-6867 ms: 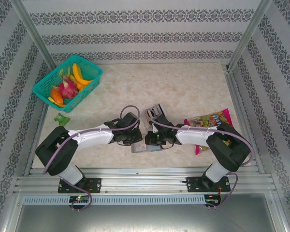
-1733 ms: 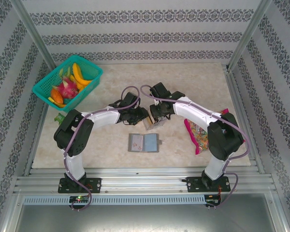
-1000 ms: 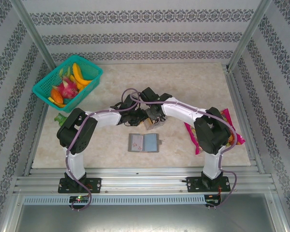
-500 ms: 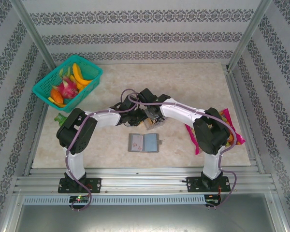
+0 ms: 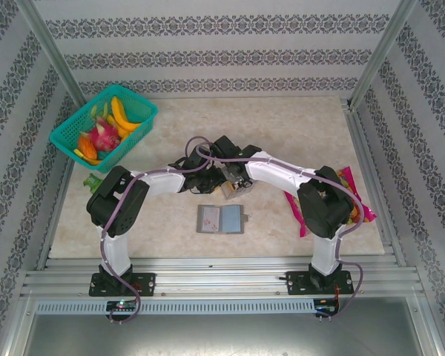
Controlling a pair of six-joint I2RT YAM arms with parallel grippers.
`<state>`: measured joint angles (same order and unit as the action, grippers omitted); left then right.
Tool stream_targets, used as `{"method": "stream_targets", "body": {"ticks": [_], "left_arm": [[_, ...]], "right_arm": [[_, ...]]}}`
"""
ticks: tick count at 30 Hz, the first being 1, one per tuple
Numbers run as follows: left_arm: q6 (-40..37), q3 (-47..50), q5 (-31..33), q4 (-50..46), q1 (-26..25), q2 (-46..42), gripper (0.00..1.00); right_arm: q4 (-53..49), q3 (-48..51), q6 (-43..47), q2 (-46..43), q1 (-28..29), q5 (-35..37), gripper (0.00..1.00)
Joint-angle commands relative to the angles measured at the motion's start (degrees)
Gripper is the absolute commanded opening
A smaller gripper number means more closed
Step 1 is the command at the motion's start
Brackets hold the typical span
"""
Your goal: Put the credit cards into the card holder
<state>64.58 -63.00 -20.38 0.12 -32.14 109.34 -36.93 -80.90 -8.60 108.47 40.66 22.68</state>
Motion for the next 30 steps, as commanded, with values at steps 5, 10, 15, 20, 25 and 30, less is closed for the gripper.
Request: {"method": "stream_targets", "body": {"ticks": [5,10,15,20,25,30], "left_arm": [[-0.4,0.8,1.6,-3.2,0.6,-0.4,0.34],[-0.7,0.3,1.5,-3.5,0.6,-0.4,0.34],[-1.3,0.2,1.8,-4.0,0.5,-0.9,0.35],[-2.6,0.5,1.9,-2.9,0.5,-2.8,0.36],[-4.3,1.2,2.4,-2.3,0.5,-6.8,0.40],[-4.4,4.8,2.2,1.9,0.6,-12.8,0.49]], "right_arm": [[-2.3,-0.3,1.2,-2.5,0.6,2.1,0.10],[-2.9,-0.8,0.4,-4.1,0.5,-0.5,0.05],[-3.6,-1.2,-1.4,-7.1,0.4,-4.8,0.00],[-1.3,1.0,-6.2,-11.6,-1.5,-12.8,0.00],[6.0,7.2,-13.3,-18.5,-6.4,-26.2,0.00],[15.2,14.1,-21.4,-24.5,-12.2,-39.3,0.00]]}}
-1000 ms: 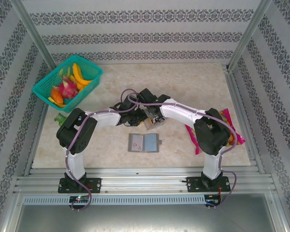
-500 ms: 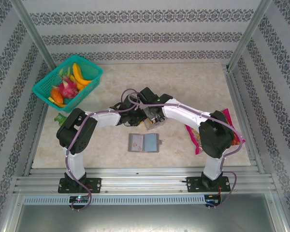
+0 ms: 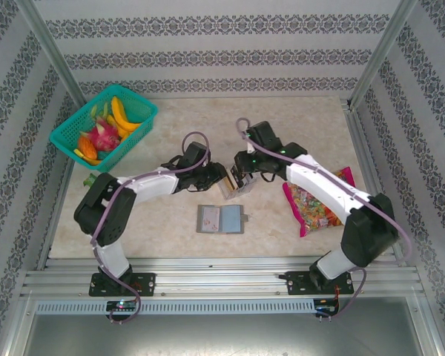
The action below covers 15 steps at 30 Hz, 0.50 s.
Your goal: Put the credit cards into the card holder
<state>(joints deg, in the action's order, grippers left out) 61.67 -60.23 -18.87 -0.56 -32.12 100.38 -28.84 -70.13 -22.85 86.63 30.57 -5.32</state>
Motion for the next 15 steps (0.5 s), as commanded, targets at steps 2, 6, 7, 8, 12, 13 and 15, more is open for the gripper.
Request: {"method": "stream_targets", "body": {"ticks": [2,6,7,8,12,13,15], "left_arm": [[-0.9,4.2,-1.2,7.0,1.0,-6.7,0.53],[0.5,7.4,-8.0,16.5,2.2,-10.0,0.58],[0.9,7.7,-9.9,18.6,2.5,-10.4,0.59],[1.5,7.8,-11.5,20.5,2.8,-10.7,0.59],[3.3,7.4,-16.2,25.1,3.6,-10.3,0.60],[3.8,7.2,-17.5,26.4,3.7,-9.7,0.59],[5.5,7.2,-19.2,29.8,3.8,-8.6,0.56]], "right_arm": [[11.7,6.3,-11.2,-4.8,-4.6,-17.2,0.00],[20.2,11.1,-18.8,-7.4,-8.3,-26.4,0.00],[21.9,11.9,-20.1,-7.7,-8.9,-28.1,0.00],[23.3,12.6,-21.3,-8.0,-9.3,-29.5,0.00],[28.5,14.9,-25.0,-8.8,-10.3,-33.2,0.00],[29.7,15.3,-26.0,-8.9,-10.4,-34.1,0.00],[31.6,15.9,-27.3,-8.8,-10.5,-35.3,0.00]]}}
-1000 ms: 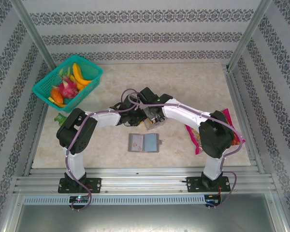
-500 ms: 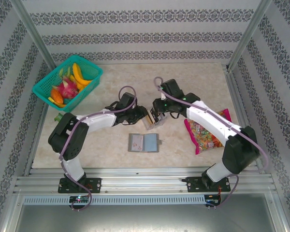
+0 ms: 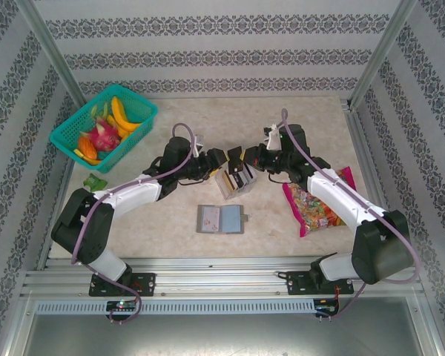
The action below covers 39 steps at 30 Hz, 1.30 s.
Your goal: Put the credit cards into the card holder
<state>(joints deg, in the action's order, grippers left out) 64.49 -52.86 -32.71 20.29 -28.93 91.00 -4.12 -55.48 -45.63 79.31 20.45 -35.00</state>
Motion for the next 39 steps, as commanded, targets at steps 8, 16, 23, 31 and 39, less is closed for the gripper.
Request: {"method": "stream_targets", "body": {"ticks": [8,16,23,31,39], "left_arm": [[3.9,2.1,-4.8,12.6,0.7,-0.2,0.30],[3.9,3.4,-4.3,12.2,0.7,-1.0,0.20],[4.8,4.0,-4.8,13.6,0.7,-1.0,0.06],[6.4,6.1,-5.7,15.6,0.7,-1.6,0.00],[1.3,12.5,-0.7,2.4,0.7,-9.6,0.00]], "right_arm": [[8.2,3.5,-5.4,-1.3,-1.2,-5.2,0.00],[9.0,4.1,-6.0,-0.1,-1.7,-5.5,0.00],[9.9,5.2,-6.4,0.9,-1.9,-6.0,0.00],[10.2,6.2,-6.7,0.3,-1.9,-6.2,0.18],[-6.1,8.9,2.3,-5.0,1.0,6.4,0.27]]}}
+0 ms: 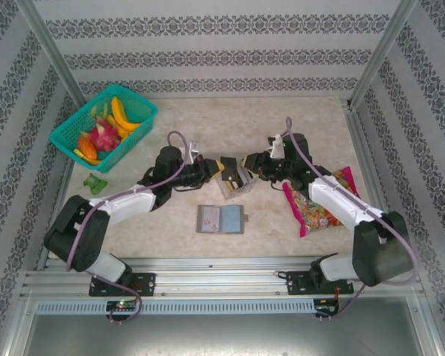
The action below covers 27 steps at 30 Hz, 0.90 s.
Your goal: Put the credit cards into the card holder
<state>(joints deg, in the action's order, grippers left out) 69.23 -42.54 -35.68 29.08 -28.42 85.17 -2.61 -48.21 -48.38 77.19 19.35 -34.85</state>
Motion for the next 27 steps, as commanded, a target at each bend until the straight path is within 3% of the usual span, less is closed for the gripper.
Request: {"method": "stream_targets", "body": {"ticks": [1,4,11,18,23,27], "left_arm": [[-4.5,3.5,3.1,-9.3,0.0,-5.3,0.00],[-6.4,7.5,3.8,-12.8,-0.8,-8.4,0.00],[-10.1,11.2,10.6,-18.9,-7.2,-10.6,0.00],[-9.8,14.9,14.6,-13.7,-9.5,-9.2,0.00],[-11.4,14.0,18.1,-16.5,-10.4,-8.0,0.00],[-11.1,14.5,22.2,-19.5,-10.5,-7.6,0.00]], "right_arm": [[-9.2,2.3,5.8,-3.5,3.9,8.3,0.24],[-9.6,5.2,5.8,-4.1,9.9,12.1,0.15],[-3.2,10.5,1.0,-0.4,20.4,16.8,0.10],[1.2,11.1,0.7,6.7,21.8,14.9,0.09],[-0.8,10.1,2.8,10.4,22.1,15.3,0.10],[-11.0,7.3,5.0,11.0,23.1,24.1,0.10]]}}
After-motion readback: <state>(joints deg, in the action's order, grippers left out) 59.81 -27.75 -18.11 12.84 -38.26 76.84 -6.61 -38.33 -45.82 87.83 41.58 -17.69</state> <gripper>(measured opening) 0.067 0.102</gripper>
